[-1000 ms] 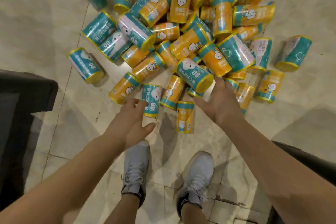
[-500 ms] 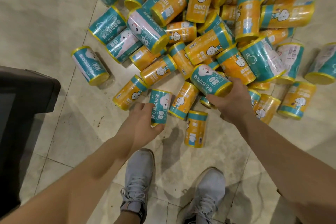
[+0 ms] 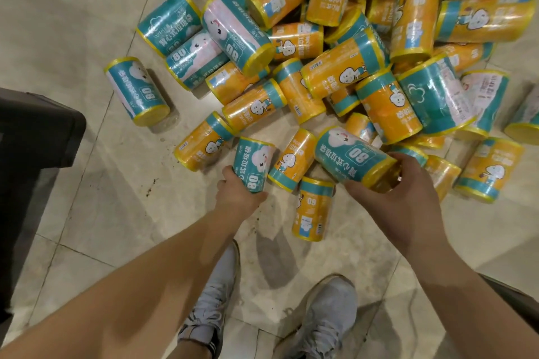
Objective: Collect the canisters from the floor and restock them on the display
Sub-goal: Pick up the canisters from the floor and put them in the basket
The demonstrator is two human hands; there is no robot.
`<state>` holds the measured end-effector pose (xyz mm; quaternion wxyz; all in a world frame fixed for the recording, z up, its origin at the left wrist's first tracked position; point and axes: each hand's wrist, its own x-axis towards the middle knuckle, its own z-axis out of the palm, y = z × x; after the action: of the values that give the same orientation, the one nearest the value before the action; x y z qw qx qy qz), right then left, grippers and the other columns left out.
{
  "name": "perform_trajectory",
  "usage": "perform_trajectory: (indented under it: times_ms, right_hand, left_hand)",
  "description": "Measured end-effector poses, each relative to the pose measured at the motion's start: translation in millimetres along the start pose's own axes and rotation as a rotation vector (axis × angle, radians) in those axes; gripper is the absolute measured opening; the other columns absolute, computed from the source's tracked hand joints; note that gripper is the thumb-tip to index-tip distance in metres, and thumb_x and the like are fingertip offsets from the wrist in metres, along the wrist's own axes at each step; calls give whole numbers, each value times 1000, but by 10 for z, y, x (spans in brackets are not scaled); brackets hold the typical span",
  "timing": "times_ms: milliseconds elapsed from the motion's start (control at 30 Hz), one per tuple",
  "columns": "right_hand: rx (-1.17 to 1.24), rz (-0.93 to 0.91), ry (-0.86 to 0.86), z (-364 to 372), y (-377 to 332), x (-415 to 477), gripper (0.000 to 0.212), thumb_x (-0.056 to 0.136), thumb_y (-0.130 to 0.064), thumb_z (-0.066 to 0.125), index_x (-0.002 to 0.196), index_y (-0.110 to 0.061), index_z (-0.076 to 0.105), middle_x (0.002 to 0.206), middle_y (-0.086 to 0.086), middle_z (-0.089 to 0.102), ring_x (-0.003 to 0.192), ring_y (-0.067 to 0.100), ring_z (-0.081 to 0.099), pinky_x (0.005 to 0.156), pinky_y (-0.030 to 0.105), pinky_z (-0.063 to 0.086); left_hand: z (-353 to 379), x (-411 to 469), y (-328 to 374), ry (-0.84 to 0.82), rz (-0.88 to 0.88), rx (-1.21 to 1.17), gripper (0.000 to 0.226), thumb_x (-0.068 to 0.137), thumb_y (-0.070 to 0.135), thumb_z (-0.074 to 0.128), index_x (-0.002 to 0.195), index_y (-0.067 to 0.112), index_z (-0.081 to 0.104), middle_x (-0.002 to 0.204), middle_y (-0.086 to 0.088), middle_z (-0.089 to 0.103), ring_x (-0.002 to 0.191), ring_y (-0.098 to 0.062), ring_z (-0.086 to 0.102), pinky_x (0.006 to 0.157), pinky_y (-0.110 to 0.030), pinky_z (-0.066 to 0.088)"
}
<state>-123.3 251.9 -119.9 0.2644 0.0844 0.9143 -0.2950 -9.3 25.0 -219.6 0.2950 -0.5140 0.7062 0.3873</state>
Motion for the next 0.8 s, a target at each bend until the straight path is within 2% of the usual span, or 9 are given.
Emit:
perform_trajectory:
  times_ms: [67,167,267,367,433,500,600,733,800]
  right_hand:
    - [-4,-49,-2,31,21,-17,87,67,-48,89,141,-24,49,130,0,55,117,20,56,94,42,52]
    - [-53,-71,-36,-16,-12,-56,87,70,-41,89,144,-22,47,134,3,50,121,20,51,92,31,42]
    - [-116,-79,-81,-173,-147,-155,90,69,-40,89,146,-23,45,136,4,47,123,21,49,92,28,37]
    - [-125,-102,-83,-442,-339,-353,91,69,-44,89,146,-28,44,136,-1,45,118,13,48,89,29,38]
    - [-120,-120,-54,-650,-482,-508,90,69,-45,88,146,-31,44,134,-4,45,118,11,47,88,29,39]
    - [-99,-142,-29,-880,-642,-676,89,68,-46,88,145,-33,45,132,-5,45,120,13,49,90,29,41]
    - [-62,-151,-24,-1293,-932,-957,89,69,-46,87,146,-36,44,132,-8,42,121,11,48,94,27,39]
    - [1,-197,44,-1921,-1391,-1482,92,67,-43,90,147,-32,45,130,-11,44,119,1,44,99,21,35]
    - [53,-217,83,-2249,-1636,-1792,93,67,-38,91,148,-28,45,128,-12,45,122,3,45,101,20,34]
  left_hand:
    - [5,26,-86,19,37,-50,92,66,30,91,137,14,34,126,-10,49,107,-26,57,91,-39,52]
    - [-91,-17,-190,65,113,-93,86,54,45,86,126,18,47,119,-6,59,102,-23,64,86,-39,56]
    - [-388,-238,-111,90,170,-130,75,60,41,88,124,18,57,117,-3,64,101,-19,65,80,-34,55]
    - [-770,-536,3,118,247,-116,82,55,51,82,129,29,58,119,3,65,109,-17,63,91,-42,57]
    - [-1026,-842,124,136,292,-98,84,60,46,87,135,29,53,123,2,58,114,-14,57,98,-36,51]
    - [-1293,-1195,273,162,333,-115,82,69,35,89,139,27,49,123,0,49,114,-13,50,97,-29,44]
    - [-1711,-1731,503,222,443,-157,78,70,28,90,136,35,50,123,5,46,119,-10,47,101,-29,43]
    - [-2276,-2465,857,315,603,-190,85,64,20,94,134,41,50,122,12,44,125,-13,46,109,-38,41]
    - [-2578,-2902,1044,325,663,-227,88,61,28,95,135,44,48,124,15,44,128,-14,47,110,-41,41]
